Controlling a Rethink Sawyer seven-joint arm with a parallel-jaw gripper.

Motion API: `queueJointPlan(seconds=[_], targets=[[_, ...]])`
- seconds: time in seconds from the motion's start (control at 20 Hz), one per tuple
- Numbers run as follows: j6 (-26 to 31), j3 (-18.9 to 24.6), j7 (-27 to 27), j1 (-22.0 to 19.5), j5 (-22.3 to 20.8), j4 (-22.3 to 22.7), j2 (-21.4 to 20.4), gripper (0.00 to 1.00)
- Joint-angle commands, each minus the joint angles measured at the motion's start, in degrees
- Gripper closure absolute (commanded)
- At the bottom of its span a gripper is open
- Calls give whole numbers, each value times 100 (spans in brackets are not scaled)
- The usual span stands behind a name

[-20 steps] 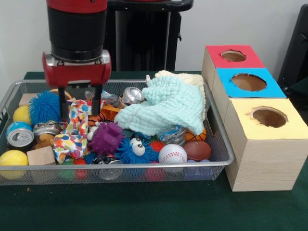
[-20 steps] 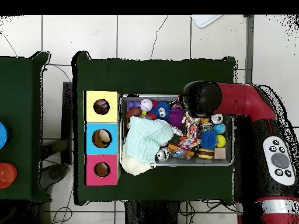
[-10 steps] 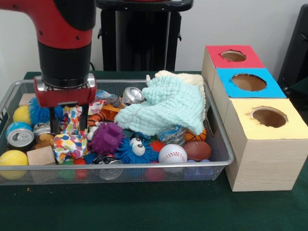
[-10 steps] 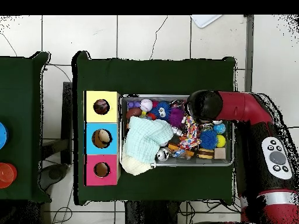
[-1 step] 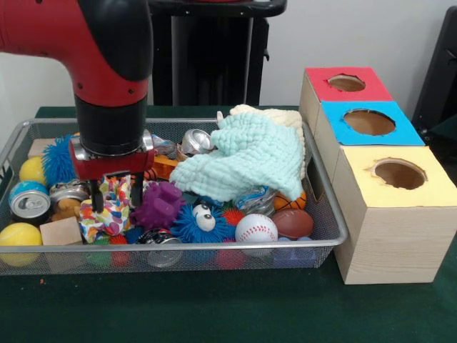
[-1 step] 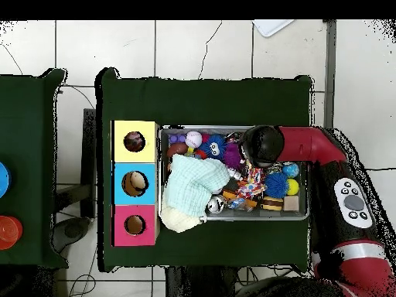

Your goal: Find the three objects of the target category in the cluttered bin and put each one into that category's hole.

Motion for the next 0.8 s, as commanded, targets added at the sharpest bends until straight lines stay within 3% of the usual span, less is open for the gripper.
queueJointPlan(seconds=[0.05,0.4,0.8], targets=[[-292,523,-1288,-58,-314,108,455,0],[-422,287,-1234,97,-747,-178,598,0],[-157,101,-1056,329,-1093,-247,366,0]])
